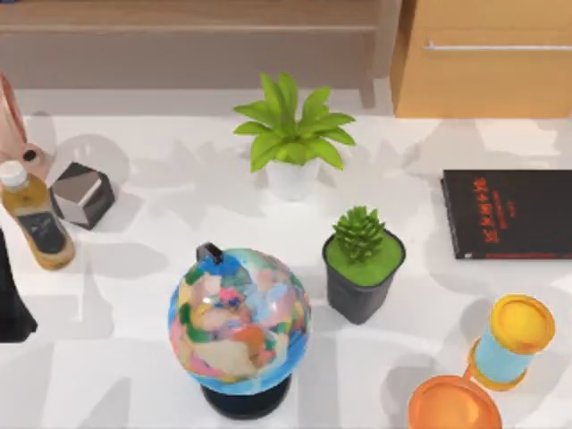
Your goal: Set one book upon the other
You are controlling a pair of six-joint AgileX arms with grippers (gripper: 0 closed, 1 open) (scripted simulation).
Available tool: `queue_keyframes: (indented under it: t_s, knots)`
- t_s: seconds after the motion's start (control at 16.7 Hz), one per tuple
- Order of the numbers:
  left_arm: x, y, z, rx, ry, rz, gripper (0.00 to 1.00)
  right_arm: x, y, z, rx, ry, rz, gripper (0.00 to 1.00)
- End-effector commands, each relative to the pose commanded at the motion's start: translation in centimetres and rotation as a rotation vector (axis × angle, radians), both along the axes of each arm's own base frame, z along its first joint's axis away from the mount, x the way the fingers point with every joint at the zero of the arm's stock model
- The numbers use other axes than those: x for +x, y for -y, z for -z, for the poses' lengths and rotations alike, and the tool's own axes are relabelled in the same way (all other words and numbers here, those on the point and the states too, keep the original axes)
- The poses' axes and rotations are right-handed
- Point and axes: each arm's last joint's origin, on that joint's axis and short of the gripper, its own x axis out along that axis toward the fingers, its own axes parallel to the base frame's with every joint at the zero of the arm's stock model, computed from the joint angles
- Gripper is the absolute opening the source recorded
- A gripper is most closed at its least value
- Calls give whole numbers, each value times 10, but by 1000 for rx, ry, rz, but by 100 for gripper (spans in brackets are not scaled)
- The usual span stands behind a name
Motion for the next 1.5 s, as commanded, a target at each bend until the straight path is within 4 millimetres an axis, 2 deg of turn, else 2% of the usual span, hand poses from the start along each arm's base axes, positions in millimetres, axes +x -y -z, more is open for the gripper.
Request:
queue_keyframes:
  t_s: [0.12, 0.24, 0.6, 1.02, 1.26, 1.5]
  knots:
    - [0, 0, 0, 0, 0, 0, 100, 13, 17, 13, -3, 5, 0, 100]
    - [0, 0, 0, 0, 0, 0, 100, 19, 25, 19, -5, 9, 0, 100]
    - [0, 0, 0, 0, 0, 0, 100, 21, 24, 21, -3, 6, -2, 100]
    - [0, 0, 0, 0, 0, 0, 100, 48, 26, 20, -5, 10, -1, 100]
    - [0, 0, 0, 0, 0, 0, 100, 50, 27, 20, -5, 10, 0, 100]
    - [0, 0, 0, 0, 0, 0, 100, 50, 27, 20, -5, 10, 0, 70]
